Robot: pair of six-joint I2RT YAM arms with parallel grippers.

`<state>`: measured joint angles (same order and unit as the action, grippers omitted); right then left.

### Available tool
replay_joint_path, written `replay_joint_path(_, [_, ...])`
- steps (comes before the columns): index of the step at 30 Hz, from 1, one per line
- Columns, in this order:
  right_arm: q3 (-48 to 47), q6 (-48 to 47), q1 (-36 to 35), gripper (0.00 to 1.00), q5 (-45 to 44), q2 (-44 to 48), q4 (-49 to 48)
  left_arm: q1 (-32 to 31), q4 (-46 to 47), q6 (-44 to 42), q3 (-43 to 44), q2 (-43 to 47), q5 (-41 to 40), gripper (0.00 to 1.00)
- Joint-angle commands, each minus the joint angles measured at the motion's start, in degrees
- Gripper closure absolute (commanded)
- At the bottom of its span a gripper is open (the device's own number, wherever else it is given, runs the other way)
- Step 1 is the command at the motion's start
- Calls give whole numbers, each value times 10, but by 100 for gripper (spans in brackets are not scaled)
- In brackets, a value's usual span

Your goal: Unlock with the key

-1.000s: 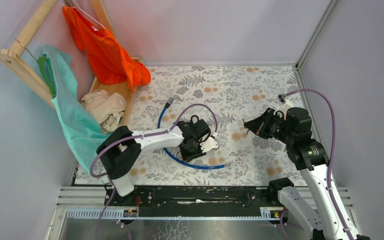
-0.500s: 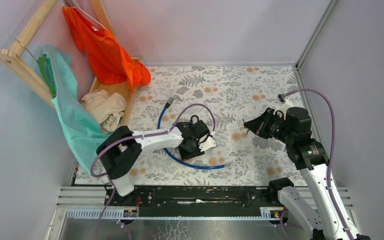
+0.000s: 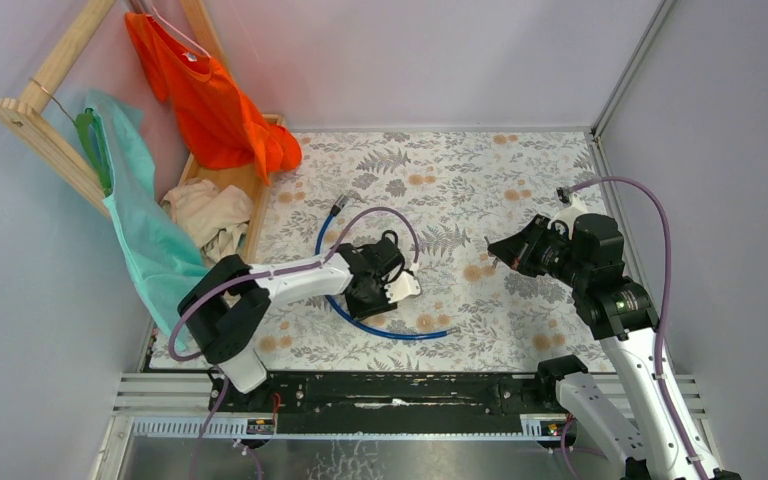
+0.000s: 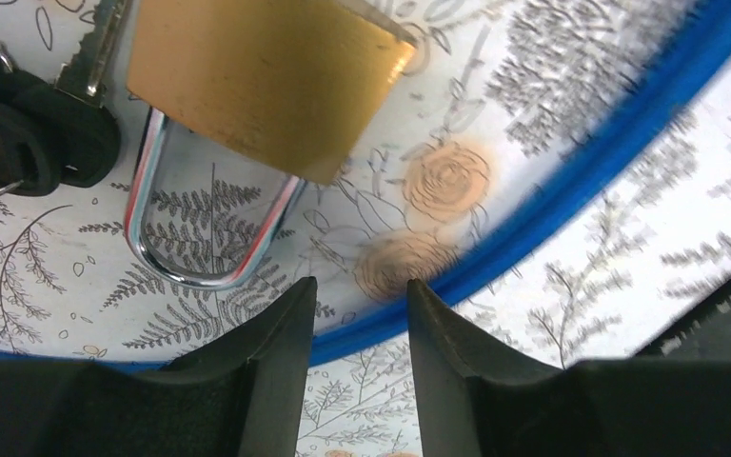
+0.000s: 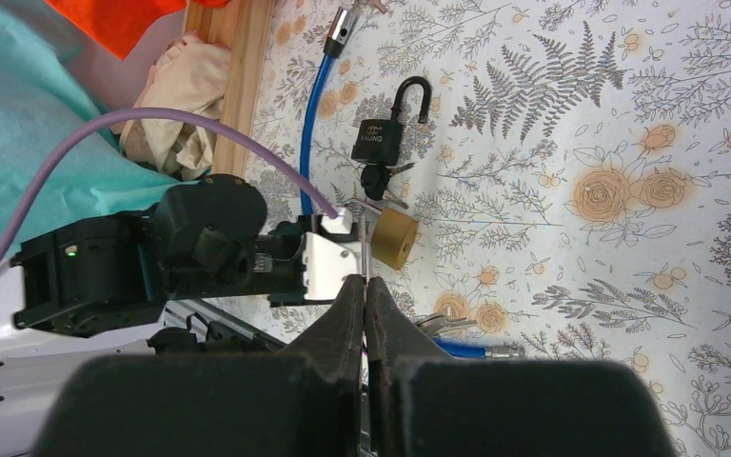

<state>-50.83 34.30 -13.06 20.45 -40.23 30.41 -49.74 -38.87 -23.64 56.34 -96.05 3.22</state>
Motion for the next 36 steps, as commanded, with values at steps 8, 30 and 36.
replay_joint_path(8, [-31,-8,1,100,1,2,-23,90,-79,-320,22,142,211,50])
replay_joint_path(30, [-25,5,1,100,2,11,-22,150,-15,-539,-15,31,221,49])
replay_joint_path(36, [-27,5,1,100,1,8,-19,150,34,-540,-29,11,181,52])
